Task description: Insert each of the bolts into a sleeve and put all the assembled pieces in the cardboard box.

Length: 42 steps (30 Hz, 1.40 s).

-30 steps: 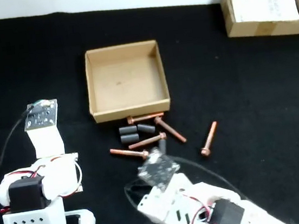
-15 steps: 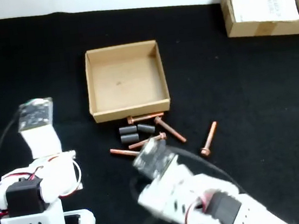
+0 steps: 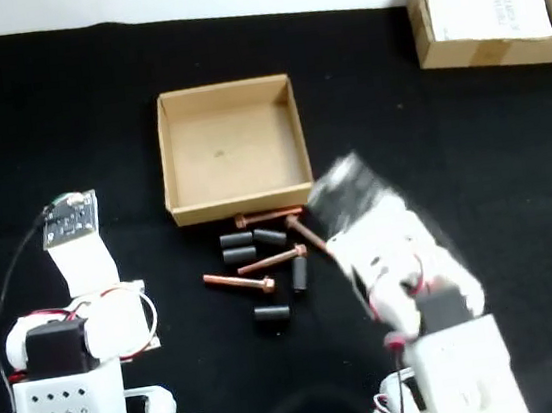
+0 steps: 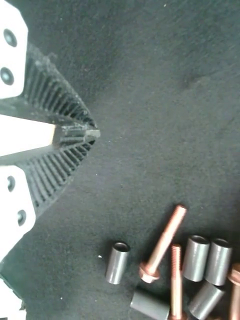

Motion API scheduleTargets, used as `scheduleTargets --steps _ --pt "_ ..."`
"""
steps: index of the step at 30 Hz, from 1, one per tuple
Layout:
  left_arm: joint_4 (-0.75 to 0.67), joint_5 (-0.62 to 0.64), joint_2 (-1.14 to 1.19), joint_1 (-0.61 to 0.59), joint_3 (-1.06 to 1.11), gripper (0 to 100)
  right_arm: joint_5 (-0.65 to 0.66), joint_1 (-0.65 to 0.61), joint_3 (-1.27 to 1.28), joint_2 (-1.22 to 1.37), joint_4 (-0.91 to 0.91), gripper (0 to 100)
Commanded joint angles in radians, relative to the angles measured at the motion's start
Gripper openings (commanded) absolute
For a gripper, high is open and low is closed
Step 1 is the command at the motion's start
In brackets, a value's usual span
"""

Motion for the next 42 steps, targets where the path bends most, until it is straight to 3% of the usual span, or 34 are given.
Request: scheduleTargets --steps 1,4,7,10,15,20,28,33,42 --pt "-0.015 0.006 -0.005 0.015 -0.001 1 -0.29 -0.061 -0.222 0.18 0.222 0.6" --pt "-0.012 0.006 -0.005 0.015 -0.001 1 -0.52 -0.16 -0.378 0.292 0.389 0.6" --pt "-0.012 0.006 -0.005 0.015 -0.001 1 -0.617 -0.283 -0.487 0.36 0.499 0.6" --pt "-0.038 0.005 -0.002 0.015 0.021 1 -0.6 -0.326 -0.509 0.417 0.481 0.6" --pt "-0.19 0.005 -0.005 0.015 0.236 1 -0.572 -0.282 -0.512 0.573 0.472 1.5" --pt "-0.37 0.005 -0.007 0.015 0.427 1 -0.578 -0.275 -0.542 0.748 0.47 21.0" --pt "-0.503 0.006 -0.007 0.015 0.499 1 -0.582 -0.275 -0.573 0.941 0.363 11.8" --pt "-0.529 0.006 -0.007 0.015 0.515 1 -0.664 -0.277 -0.581 1.007 0.291 11.6" --pt "-0.566 0.005 -0.007 0.015 0.533 1 -0.672 -0.277 -0.579 1.129 0.219 11.6"
